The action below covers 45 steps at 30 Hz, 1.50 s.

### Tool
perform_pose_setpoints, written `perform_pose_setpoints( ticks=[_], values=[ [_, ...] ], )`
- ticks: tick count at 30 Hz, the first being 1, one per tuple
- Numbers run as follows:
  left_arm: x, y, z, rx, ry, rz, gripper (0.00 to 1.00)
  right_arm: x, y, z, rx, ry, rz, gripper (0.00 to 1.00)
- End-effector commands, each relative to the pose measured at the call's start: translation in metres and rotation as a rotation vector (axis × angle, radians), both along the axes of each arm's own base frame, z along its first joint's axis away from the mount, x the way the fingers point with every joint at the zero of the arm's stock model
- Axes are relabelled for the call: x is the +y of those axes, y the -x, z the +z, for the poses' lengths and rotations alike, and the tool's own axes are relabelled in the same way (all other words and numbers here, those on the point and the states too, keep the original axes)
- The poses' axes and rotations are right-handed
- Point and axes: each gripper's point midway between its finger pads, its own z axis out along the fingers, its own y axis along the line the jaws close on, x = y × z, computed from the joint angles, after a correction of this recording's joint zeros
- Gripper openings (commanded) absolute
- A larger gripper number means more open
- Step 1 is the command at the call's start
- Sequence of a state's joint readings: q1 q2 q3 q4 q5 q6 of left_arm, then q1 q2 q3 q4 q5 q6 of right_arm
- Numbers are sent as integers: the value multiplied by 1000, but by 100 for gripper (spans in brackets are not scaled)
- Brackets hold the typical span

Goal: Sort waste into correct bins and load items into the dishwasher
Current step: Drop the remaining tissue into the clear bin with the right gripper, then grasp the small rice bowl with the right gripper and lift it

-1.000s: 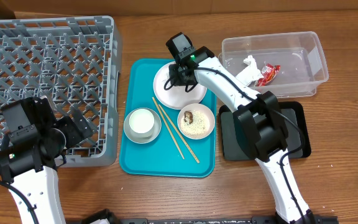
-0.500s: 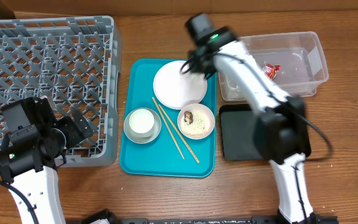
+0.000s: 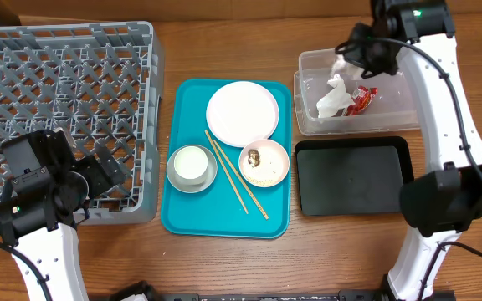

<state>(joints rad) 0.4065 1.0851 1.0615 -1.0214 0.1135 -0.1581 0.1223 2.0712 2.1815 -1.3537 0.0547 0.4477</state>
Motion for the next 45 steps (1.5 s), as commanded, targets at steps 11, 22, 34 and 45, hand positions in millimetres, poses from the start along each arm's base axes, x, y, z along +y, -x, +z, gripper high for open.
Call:
perform_pose_setpoints(
  ticks=[11, 22, 34, 45],
  values=[
    [-34, -20, 10, -62, -35, -303, 100, 20, 19, 6, 26, -87, 161, 54],
    [-39, -22, 9, -60, -33, -321, 100, -11, 80, 42, 110, -155, 136, 55],
    [-38, -22, 9, -58, -33, -321, 100, -38, 147, 74, 30, -143, 120, 56],
    [-38, -22, 9, -58, -34, -321, 100, 47, 174, 27, 6, -236, 392, 62]
  ],
)
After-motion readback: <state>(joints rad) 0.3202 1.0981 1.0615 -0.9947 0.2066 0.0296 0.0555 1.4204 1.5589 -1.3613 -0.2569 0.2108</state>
